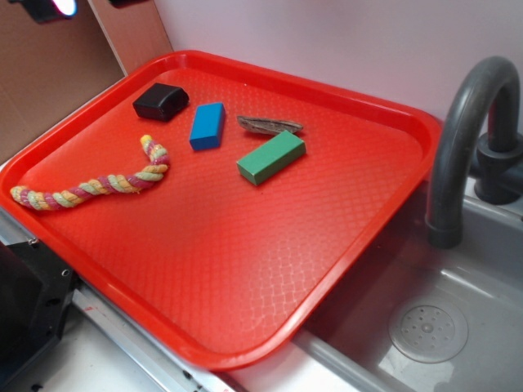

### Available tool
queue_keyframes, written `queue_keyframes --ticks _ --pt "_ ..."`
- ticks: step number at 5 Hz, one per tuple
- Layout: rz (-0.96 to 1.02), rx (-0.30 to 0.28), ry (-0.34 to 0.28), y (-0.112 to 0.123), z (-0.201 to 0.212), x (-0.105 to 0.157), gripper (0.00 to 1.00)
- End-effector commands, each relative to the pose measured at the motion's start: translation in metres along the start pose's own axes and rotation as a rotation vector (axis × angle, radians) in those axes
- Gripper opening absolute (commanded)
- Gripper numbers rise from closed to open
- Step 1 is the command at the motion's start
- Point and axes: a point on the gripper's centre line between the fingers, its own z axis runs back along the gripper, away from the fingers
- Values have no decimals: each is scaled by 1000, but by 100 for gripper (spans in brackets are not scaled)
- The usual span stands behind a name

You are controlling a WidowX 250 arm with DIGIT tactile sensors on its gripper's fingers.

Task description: Grab the blue block.

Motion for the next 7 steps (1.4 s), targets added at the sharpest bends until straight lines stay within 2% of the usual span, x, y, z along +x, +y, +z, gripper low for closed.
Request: queue_keyframes --ticks 1,3,5,7 --pt "56 69 -40 2 -36 29 100" --pt "99 114 -50 -1 -77 34 100" --pt "145 117 -12 -12 -127 29 100" --pt "145 68 22 -20 -150 23 100"
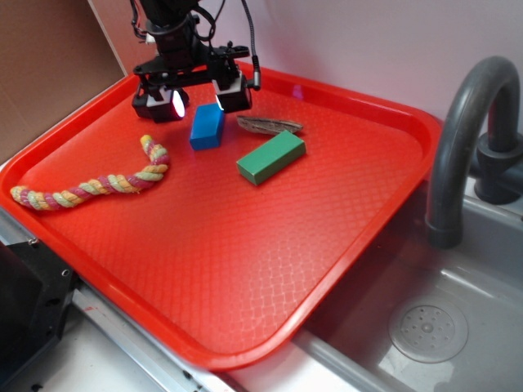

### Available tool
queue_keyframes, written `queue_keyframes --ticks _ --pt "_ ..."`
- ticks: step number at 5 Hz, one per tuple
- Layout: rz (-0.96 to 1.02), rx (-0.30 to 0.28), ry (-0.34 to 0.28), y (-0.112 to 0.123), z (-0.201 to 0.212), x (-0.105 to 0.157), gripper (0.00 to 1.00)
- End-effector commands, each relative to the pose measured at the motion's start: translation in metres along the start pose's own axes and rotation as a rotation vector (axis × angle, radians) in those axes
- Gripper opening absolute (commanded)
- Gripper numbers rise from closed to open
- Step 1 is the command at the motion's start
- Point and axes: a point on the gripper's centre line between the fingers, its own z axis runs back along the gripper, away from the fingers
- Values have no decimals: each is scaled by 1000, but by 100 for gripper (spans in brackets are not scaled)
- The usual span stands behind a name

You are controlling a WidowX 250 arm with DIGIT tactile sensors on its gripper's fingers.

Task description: Grab the blue block.

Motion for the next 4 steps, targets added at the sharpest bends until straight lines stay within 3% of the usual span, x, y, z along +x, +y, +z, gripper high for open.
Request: queue_keyframes --ticks 1,2,3,4 --pt "-14 -24 -18 -4 -3 -4 100" --pt "-8 -3 -3 -2 -11 -8 100" --pt "-11 5 -24 -1 -11 -12 0" --pt "-11 15 -32 1 -11 -14 0"
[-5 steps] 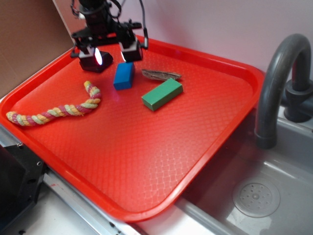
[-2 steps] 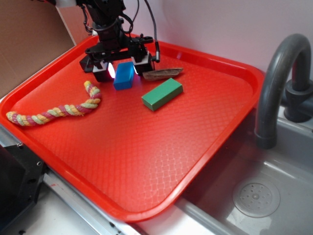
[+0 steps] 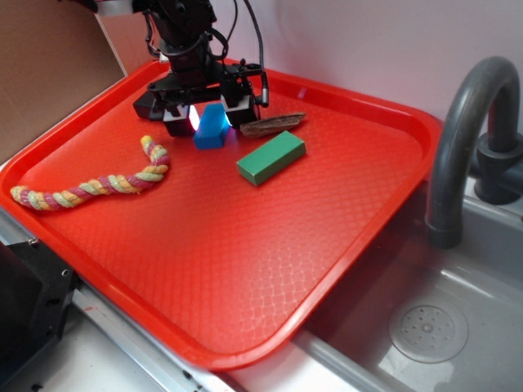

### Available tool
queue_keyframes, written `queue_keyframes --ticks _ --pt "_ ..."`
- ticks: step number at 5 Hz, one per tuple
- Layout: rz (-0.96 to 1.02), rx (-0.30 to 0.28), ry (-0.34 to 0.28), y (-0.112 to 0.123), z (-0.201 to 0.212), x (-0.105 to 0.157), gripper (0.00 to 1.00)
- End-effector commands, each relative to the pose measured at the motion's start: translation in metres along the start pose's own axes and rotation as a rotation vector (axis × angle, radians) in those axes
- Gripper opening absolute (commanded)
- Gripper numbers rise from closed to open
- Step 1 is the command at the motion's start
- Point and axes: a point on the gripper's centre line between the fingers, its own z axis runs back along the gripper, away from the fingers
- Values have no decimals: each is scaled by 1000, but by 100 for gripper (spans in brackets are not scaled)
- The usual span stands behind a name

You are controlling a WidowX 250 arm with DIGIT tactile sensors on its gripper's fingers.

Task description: Grab the blue block.

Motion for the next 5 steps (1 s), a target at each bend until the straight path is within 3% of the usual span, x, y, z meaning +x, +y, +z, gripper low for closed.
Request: queue_keyframes --ticks 1,2,3,4,5 --pt "13 16 -32 10 8 4 0" --pt "-5 -33 1 14 33 11 0" --pt "-118 -103 -32 17 86 5 0" --pt "-257 -171 -12 16 138 -10 0" --pt "-428 -261 0 15 182 -50 0"
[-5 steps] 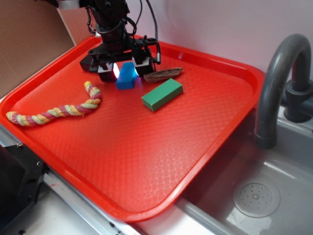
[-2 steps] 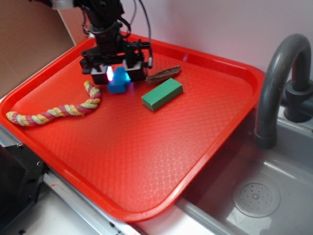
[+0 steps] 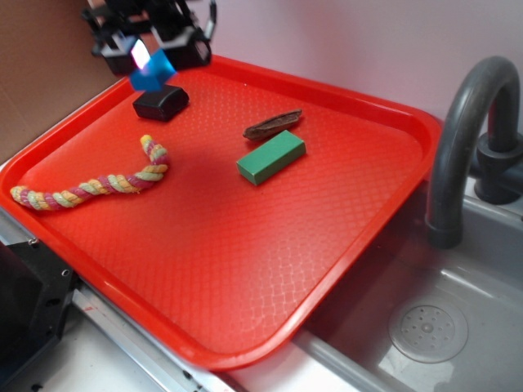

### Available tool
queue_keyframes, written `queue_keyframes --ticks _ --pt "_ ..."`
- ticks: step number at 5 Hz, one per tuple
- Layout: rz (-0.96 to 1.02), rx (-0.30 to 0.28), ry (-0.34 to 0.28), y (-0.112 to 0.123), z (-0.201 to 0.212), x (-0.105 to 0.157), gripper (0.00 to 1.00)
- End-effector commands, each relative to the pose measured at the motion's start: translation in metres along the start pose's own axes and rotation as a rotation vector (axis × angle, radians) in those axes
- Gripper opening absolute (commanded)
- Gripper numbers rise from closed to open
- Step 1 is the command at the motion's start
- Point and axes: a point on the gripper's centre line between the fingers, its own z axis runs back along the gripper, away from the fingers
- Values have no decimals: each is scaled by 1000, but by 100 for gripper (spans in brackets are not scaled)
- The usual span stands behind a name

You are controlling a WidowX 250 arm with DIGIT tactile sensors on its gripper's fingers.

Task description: Grab the blue block.

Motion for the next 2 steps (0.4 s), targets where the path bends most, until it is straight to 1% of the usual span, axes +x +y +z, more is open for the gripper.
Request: queue_keyframes --ticks 1,2 --pt "-278 -110 -54 -22 90 -66 0" --pt "-286 -136 8 -18 97 -75 0"
